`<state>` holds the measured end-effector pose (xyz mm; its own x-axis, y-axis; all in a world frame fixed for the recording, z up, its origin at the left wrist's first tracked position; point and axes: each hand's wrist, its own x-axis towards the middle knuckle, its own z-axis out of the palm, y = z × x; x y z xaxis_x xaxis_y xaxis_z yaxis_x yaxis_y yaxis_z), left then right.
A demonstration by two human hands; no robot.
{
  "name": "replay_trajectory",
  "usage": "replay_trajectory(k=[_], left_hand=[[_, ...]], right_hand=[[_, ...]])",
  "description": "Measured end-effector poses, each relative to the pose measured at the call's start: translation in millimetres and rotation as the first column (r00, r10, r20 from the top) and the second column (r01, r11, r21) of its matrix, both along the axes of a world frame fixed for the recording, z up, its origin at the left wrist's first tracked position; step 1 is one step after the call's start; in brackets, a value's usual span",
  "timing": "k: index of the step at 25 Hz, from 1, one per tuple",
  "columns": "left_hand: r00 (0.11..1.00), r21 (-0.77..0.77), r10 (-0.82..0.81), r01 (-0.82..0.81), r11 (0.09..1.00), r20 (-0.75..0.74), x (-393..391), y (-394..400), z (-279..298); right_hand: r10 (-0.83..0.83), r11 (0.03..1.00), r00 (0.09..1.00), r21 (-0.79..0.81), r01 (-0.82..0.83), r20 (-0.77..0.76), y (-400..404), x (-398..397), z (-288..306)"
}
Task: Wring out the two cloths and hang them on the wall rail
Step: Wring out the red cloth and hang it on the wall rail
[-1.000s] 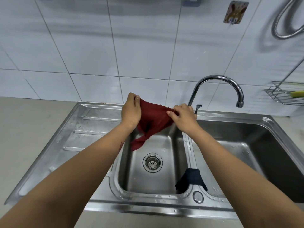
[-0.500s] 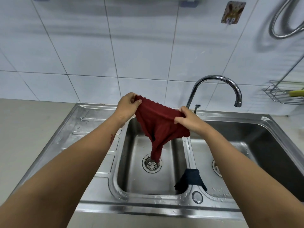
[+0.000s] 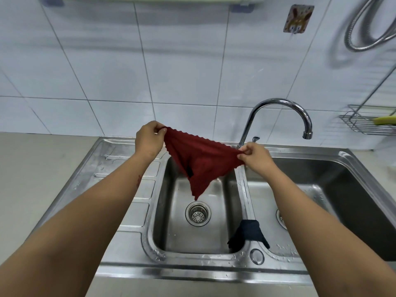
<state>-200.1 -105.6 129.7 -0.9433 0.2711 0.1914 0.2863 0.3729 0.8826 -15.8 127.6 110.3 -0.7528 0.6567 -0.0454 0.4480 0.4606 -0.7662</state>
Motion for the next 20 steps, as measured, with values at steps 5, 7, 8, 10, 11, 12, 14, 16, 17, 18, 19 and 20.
replay_trajectory(k=[5, 7, 8, 10, 11, 12, 14, 16, 17, 18, 19, 20], left_hand=[[0.895, 0.003, 0.105, -0.116, 0.993, -0.434, 16, -1, 27], [0.836, -0.380, -0.139, -0.087, 0.921, -0.530, 21, -3, 19], [0.834, -0.486, -0.207, -0.082, 0.870, -0.511, 21, -7, 13], [0.862, -0.443, -0.150, -0.094, 0.891, -0.485, 16, -11, 9], [0.875, -0.407, -0.113, -0.102, 0.908, -0.471, 15, -9, 13], [0.887, -0.388, -0.089, -0.106, 0.916, -0.453, 15, -6, 18], [0.897, -0.361, -0.082, -0.090, 0.928, -0.434, 18, -5, 22], [0.885, -0.326, -0.064, -0.103, 0.940, -0.462, 21, -5, 26], [0.885, -0.314, -0.048, -0.113, 0.943, -0.463, 21, -7, 26], [0.882, -0.325, -0.048, -0.122, 0.938, -0.468, 20, -7, 26], [0.879, -0.358, -0.057, -0.133, 0.924, -0.473, 21, -7, 25], [0.881, -0.425, -0.078, -0.146, 0.893, -0.467, 23, -6, 25]], right_hand=[[-0.145, 0.866, 0.838, 0.342, 0.364, -0.526, -20, 2, 40], [-0.076, 0.844, 0.960, 0.495, 0.206, -0.270, -19, -1, 39], [-0.099, 0.850, 0.978, 0.496, 0.178, -0.181, -18, 2, 36], [-0.169, 0.860, 0.957, 0.439, 0.261, -0.236, -12, 5, 39], [-0.175, 0.858, 0.961, 0.446, 0.255, -0.212, -11, 5, 43], [-0.169, 0.849, 0.971, 0.475, 0.229, -0.168, -12, 5, 45], [-0.144, 0.833, 0.961, 0.495, 0.247, -0.237, -16, 5, 44], [-0.133, 0.834, 0.948, 0.484, 0.264, -0.288, -20, 5, 46], [-0.137, 0.847, 0.954, 0.467, 0.253, -0.267, -20, 6, 46], [-0.149, 0.851, 0.948, 0.452, 0.268, -0.280, -20, 7, 45], [-0.171, 0.843, 0.931, 0.440, 0.308, -0.324, -20, 8, 43], [-0.194, 0.833, 0.925, 0.443, 0.332, -0.328, -20, 8, 45]])
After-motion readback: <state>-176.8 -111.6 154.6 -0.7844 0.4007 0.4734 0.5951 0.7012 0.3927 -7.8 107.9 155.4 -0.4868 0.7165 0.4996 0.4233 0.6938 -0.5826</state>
